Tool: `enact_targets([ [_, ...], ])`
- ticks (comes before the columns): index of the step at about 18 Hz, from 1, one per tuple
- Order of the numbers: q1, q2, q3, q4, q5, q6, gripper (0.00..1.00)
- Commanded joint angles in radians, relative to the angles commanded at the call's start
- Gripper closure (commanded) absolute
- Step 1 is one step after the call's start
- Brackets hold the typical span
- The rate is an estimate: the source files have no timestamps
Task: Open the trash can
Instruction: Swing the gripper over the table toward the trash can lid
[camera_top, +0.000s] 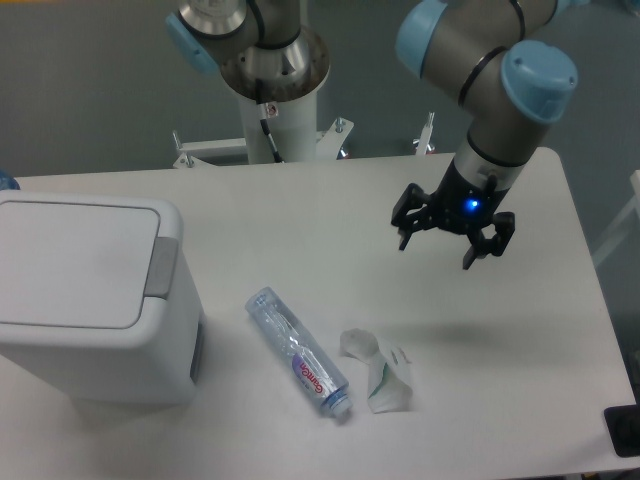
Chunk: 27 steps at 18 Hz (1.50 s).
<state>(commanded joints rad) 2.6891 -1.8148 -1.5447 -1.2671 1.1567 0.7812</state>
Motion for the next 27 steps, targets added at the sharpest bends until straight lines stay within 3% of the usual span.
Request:
enact_targets([
  [5,-0.022,0.080,-0.084,0.093,-0.138,-0.095,0.00],
  [12,-0.142,0.141,-0.109,0.101,-0.146,-0.229,0.00],
  [15,-0.199,0.141,-0.107,0.104,-0.146,-0.255,0.00],
  [24,-0.207,0.124,-0.084,0.146,-0.160,-0.381,0.00],
  [27,-0.245,0.121,-0.063,0.153,-0.161,-0.422,0.00],
])
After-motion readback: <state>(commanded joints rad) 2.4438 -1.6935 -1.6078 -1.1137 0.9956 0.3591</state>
